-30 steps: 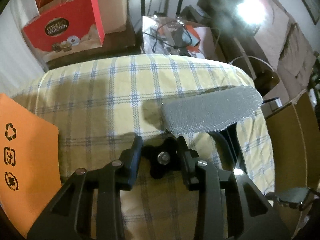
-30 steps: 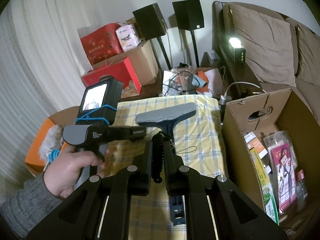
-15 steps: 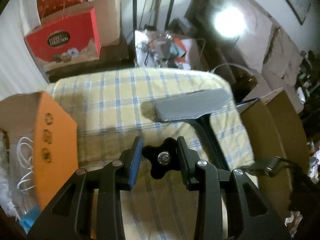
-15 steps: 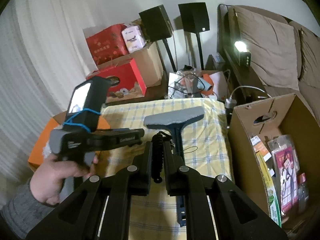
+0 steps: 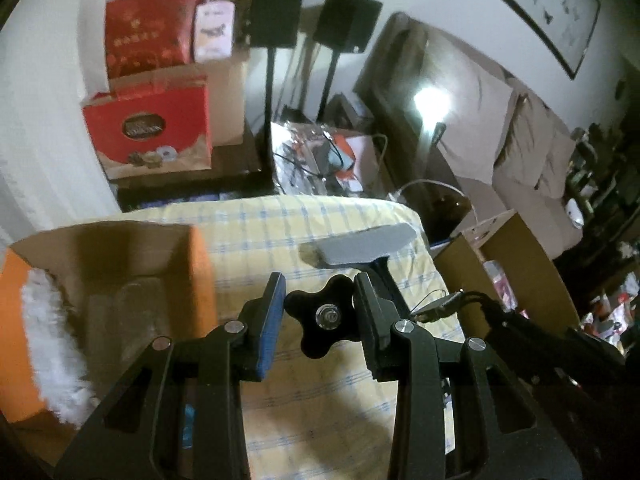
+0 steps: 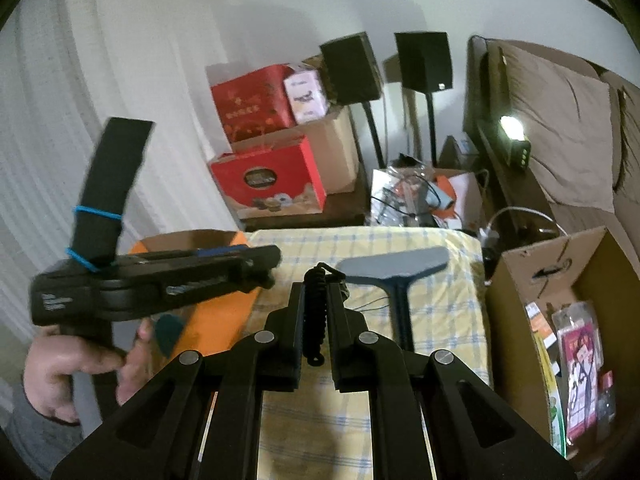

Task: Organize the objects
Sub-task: 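Carry the knob with the left gripper while the right gripper carries the holder to the orange box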

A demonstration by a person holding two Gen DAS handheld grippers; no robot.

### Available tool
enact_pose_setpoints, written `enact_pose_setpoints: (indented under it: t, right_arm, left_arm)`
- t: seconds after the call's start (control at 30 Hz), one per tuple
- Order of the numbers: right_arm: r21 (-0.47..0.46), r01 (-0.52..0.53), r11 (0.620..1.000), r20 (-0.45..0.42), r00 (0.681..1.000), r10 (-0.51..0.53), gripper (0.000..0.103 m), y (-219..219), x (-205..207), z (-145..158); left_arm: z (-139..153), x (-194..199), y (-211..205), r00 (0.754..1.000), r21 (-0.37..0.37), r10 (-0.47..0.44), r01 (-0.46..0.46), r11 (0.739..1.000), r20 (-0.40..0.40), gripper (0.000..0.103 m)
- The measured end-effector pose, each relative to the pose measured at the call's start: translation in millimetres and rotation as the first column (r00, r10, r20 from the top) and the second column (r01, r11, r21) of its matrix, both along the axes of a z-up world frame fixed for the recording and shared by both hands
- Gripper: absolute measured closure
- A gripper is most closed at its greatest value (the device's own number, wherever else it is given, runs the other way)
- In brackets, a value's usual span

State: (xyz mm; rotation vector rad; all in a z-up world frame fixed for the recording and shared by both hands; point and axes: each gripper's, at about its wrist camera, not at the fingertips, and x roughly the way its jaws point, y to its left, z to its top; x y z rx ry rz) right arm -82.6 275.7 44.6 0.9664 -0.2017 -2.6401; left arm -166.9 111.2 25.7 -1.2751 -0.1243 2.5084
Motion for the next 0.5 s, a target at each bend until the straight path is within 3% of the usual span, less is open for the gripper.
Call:
enact_pose_setpoints:
  t: [0.17,0.5]
  right_arm:
    - [-0.004,-0.046,0.999,-0.014,0.999,0.046,0.094,-20.3,1.9,9.6]
    - [-0.001,-0.157,0.988,-0.025,0.987,0.157,0.094,-73.8,6.6,16.0]
  left_arm:
    - [8.4,14.0,-40.9,0.999,-0.013,0.029,-0.029,0.999,-0.014,0.071]
    - [-6.3,39.9,-114.5,0.995,-0.041,0.101,-0.100,0.994,0.006,0.072]
